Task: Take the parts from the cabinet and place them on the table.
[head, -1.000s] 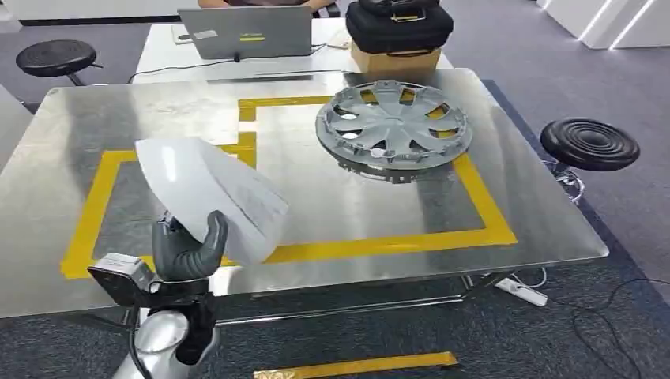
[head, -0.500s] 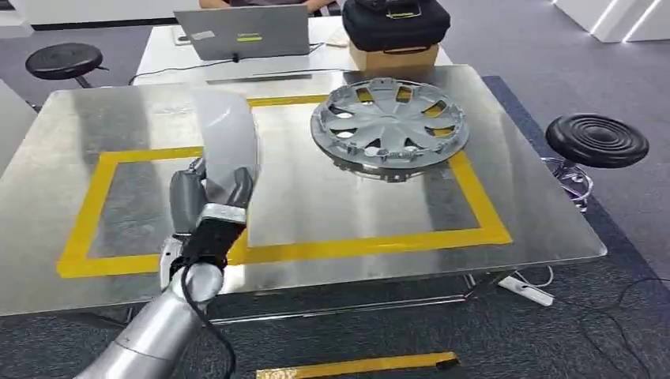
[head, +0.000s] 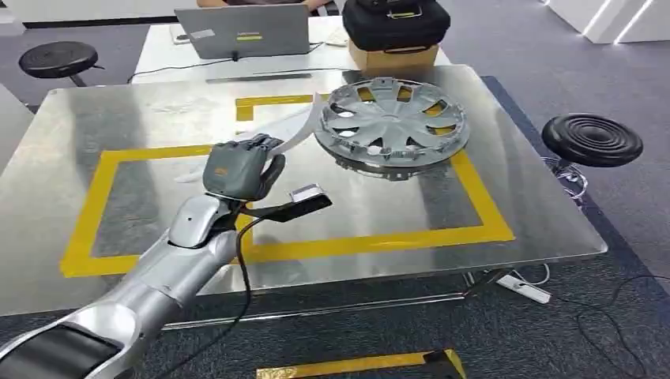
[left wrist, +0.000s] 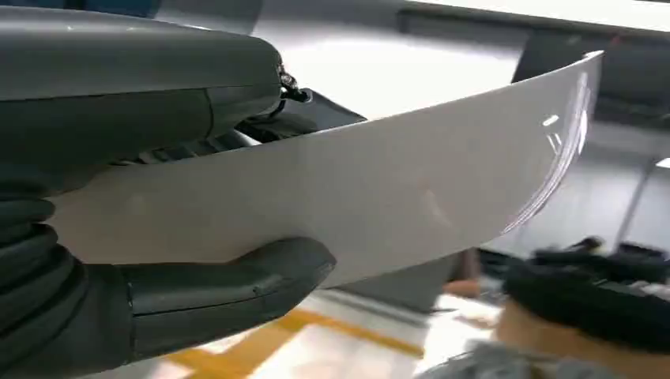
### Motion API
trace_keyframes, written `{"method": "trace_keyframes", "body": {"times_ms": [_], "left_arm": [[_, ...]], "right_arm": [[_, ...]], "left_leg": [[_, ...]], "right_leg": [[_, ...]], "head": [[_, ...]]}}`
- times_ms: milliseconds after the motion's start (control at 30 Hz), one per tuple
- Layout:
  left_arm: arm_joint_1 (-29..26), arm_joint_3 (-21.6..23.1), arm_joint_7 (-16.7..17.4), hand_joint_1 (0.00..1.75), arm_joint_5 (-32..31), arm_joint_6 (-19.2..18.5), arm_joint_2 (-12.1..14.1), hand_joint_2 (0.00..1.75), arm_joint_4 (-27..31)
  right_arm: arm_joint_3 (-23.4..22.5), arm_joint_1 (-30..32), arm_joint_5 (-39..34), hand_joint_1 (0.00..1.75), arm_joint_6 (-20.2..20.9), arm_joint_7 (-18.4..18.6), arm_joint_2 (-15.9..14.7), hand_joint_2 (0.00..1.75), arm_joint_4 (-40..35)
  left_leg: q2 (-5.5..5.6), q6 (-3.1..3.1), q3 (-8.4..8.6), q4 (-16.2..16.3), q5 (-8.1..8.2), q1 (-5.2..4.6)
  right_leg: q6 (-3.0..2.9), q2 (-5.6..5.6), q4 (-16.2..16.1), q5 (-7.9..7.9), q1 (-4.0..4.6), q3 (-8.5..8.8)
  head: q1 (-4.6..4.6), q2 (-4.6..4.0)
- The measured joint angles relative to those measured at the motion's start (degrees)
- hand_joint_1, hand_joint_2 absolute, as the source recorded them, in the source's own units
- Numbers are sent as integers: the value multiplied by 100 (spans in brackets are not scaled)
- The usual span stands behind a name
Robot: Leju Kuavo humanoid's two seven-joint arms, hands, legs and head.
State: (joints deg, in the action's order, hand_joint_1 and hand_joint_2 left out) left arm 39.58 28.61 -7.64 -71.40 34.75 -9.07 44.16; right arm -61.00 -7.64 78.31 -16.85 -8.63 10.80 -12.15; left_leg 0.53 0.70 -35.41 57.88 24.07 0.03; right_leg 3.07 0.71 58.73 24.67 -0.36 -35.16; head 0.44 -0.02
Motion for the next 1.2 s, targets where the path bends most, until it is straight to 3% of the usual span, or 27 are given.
{"method": "trace_keyframes", "body": {"times_ms": [67, 100, 167, 200, 233, 267, 333, 367, 400, 500, 533, 567, 600, 667, 700, 733, 767, 833, 867, 900, 933, 1033, 1067, 1100, 1167, 1200], "left_arm": [[107, 37, 101, 175, -49, -11, 15, 175, -249], [155, 59, 138, 175, -55, -18, 28, 175, -392], [188, 65, 246, 175, -36, -31, 59, 175, -673], [185, 65, 307, 175, -29, -46, 74, 175, -820], [174, 65, 362, 175, -29, -64, 107, 175, -955], [171, 57, 411, 175, -29, -68, 142, 175, -1062], [184, -24, 462, 175, -11, -74, 216, 175, -1284], [186, -87, 479, 175, 8, -79, 260, 175, -1383], [191, -118, 477, 175, 50, -75, 306, 175, -1459], [142, -310, 305, 175, 255, 2, 411, 175, -1627], [130, -381, 272, 175, 323, 46, 435, 175, -1656], [122, -450, 259, 175, 386, 100, 465, 175, -1686], [108, -527, 259, 175, 450, 197, 483, 175, -1711], [33, -676, 329, 175, 522, 323, 496, 175, -1767], [-27, -726, 333, 175, 555, 334, 498, 175, -1796], [-92, -798, 313, 175, 592, 341, 498, 175, -1813], [-130, -837, 298, 175, 605, 350, 500, 175, -1824], [-140, -925, 291, 175, 609, 363, 500, 175, -1835], [-136, -947, 291, 175, 618, 378, 500, 175, -1835], [-123, -955, 279, 175, 627, 384, 498, 175, -1837], [-137, -964, 183, 175, 700, 382, 481, 175, -1839], [-189, -1139, -380, 175, 1095, 336, 468, 175, -1839], [-187, -1219, -658, 175, 1230, 273, 459, 175, -1839], [-188, -1255, -868, 175, 1291, 219, 459, 175, -1839], [-233, -1337, -1179, 175, 1387, 101, 479, 175, -1839], [-271, -1371, -1241, 175, 1423, 37, 487, 175, -1842]], "right_arm": [[20, -3, -4, 0, 0, -7, 0, 175, -2], [26, -7, -11, 0, 0, -11, 0, 175, 0], [28, -1, -24, 0, 0, -11, 0, 175, 0], [28, 7, -39, 0, 0, -11, 0, 175, 0], [31, 13, -55, 0, 0, -11, 0, 175, 0], [31, 16, -63, 0, 0, -11, 0, 175, 0], [31, 18, -85, 0, -7, -15, 0, 175, 0], [31, 14, -98, 0, -9, -26, 0, 175, 0], [33, 9, -103, 0, -9, -37, 0, 175, 0], [33, 41, -125, 0, -11, -39, 0, 175, 0], [33, 43, -125, 0, -11, -39, 0, 175, 0], [35, 42, -127, 0, -13, -39, 0, 175, 0], [35, 40, -138, 0, -17, -39, 0, 175, 0], [35, 51, -162, 0, -31, -39, 0, 175, 0], [33, 63, -175, 0, -33, -39, 0, 175, 0], [33, 72, -175, 0, -33, -39, 0, 175, 0], [35, 75, -175, 0, -33, -39, 0, 175, 0], [35, 74, -177, 0, -33, -46, 2, 175, 0], [35, 72, -177, 0, -33, -48, 0, 175, 0], [35, 66, -179, 0, -35, -50, -2, 175, 0], [35, 64, -179, 0, -35, -55, -2, 175, 0], [35, 69, -177, 0, -39, -66, -2, 175, 0], [37, 72, -166, 0, -37, -68, -2, 175, 0], [41, 66, -155, 0, -31, -70, 0, 175, 0], [65, 58, -144, 0, -9, -70, -2, 175, 0], [77, 63, -140, 0, -7, -70, -2, 175, 0]], "left_leg": [[-2, -56, 11, -20, -17, 40], [-2, -94, 10, -20, -14, 40], [-2, -106, 13, -20, -6, 33], [-2, -109, 14, -19, -4, 30], [-1, -108, 15, -18, -1, 30], [2, -104, 17, -17, 2, 30], [13, -72, 48, -14, 23, 36], [15, -36, 48, -12, 40, 26], [18, -4, 28, 15, 42, -6], [17, 67, 39, -39, 8, 12], [18, 105, 25, -35, 44, 15], [10, 138, -8, 59, 128, 16], [9, 166, -150, 373, 324, 13], [7, 203, -626, 1342, 743, 26], [6, 208, -806, 1674, 823, 28], [6, 210, -865, 1742, 769, 31], [5, 204, -799, 1567, 587, 35], [-2, 189, -354, 656, 78, 42], [-23, 196, -127, 243, -71, 51], [-28, 210, 0, -13, -20, 55], [6, 137, -25, 17, -11, 55], [8, 24, -23, -6, -29, 50], [5, -17, -8, -14, -36, 62], [5, -55, -5, -14, -33, 62], [7, -81, -6, -13, -28, 47], [8, -85, -5, -13, -27, 38]], "right_leg": [[53, -24, 183, 147, -4, -113], [74, -27, 564, 347, -9, -283], [91, -27, 1527, 729, -13, -751], [94, -27, 1821, 777, -13, -924], [88, -27, 1799, 687, -13, -944], [79, -28, 1535, 491, -14, -845], [52, -29, 468, -44, -21, -330], [42, -23, 112, -44, -16, -147], [5, -9, 43, -41, -8, -91], [-78, -7, 66, -43, 22, -121], [-130, -12, 32, -65, -19, -102], [-144, -13, 27, -66, -25, -96], [-178, -15, 27, -63, -31, -95], [-194, -21, 28, -53, -32, -87], [-198, -21, 28, -50, -32, -85], [-198, -19, 28, -50, -33, -80], [-195, -15, 29, -47, -34, -75], [-170, -12, 30, -34, -47, -51], [-140, -11, 31, -25, -37, -42], [-97, -6, 83, 1, 16, -71], [-77, -7, 54, -8, 14, -72], [19, -7, 12, -23, -12, -41], [50, -18, 88, 46, -16, -85], [69, -31, 322, 215, -17, -180], [89, -30, 1264, 664, -20, -599], [92, -29, 1659, 804, -19, -788]], "head": [[17, 0], [50, 0], [54, 0], [56, 0], [59, 0], [59, 0], [61, 0], [59, 0], [61, 0], [46, 0], [46, 0], [37, 0], [2, 0], [4, 0], [2, 0], [4, 0], [0, 0], [4, 0], [2, 0], [-33, 0], [-7, 0], [4, 0], [21, 0], [60, 0], [76, 0], [83, 0]]}}
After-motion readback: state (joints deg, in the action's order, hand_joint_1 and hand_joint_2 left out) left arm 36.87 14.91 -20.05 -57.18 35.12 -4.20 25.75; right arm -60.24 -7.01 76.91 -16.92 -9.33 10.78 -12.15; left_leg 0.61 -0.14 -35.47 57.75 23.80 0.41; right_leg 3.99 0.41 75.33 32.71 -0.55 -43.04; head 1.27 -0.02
